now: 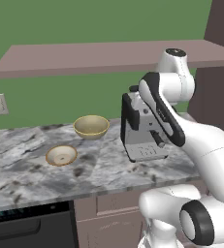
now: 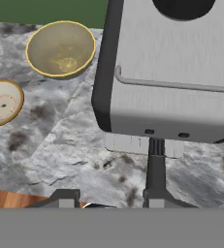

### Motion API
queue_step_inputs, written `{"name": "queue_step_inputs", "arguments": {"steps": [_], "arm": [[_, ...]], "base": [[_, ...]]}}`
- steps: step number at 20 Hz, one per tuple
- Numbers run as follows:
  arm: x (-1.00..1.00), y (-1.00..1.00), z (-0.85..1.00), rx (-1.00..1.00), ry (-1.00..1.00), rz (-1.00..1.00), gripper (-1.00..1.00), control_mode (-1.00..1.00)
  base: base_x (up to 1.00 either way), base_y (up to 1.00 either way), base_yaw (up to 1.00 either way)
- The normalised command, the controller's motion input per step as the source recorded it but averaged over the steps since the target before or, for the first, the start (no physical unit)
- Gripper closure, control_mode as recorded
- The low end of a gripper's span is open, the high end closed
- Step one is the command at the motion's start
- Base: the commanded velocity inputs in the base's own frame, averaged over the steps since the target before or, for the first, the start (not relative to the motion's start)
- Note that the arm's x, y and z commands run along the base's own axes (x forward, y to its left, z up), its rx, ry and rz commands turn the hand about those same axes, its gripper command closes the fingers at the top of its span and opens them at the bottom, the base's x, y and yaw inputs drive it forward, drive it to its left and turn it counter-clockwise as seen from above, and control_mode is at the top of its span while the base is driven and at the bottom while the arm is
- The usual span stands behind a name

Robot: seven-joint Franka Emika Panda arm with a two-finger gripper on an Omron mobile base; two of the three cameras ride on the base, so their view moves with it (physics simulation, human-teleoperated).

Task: Pick up the bowls on the counter and stack them on top of one another in the open cabinet. Place the smaller bowl on top of the larger bowl.

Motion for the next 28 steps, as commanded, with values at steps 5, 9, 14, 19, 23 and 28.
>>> {"name": "queue_step_inputs", "arguments": {"steps": [5, 9, 14, 19, 23, 28], "arm": [[-0.16, 0.01, -0.02, 0.0, 0.0, 0.0, -1.0, -1.0], [-0.18, 0.27, -0.14, -0.01, 0.0, 0.01, -1.0, -1.0], [-0.21, 0.44, -0.23, -0.04, 0.0, 0.03, -1.0, -1.0], [-0.14, 0.6, -0.17, -0.07, 0.0, 0.02, -1.0, -1.0], [-0.03, 0.69, -0.17, -0.09, 0.01, 0.01, -1.0, -1.0], [0.0, 0.73, -0.16, -0.11, 0.03, 0.01, -1.0, -1.0]], "base": [[0.0, 0.0, 0.0], [0.0, 0.0, 0.0], [0.0, 0.0, 0.0], [0.0, 0.0, 0.0], [0.0, 0.0, 0.0], [0.0, 0.0, 0.0]]}}
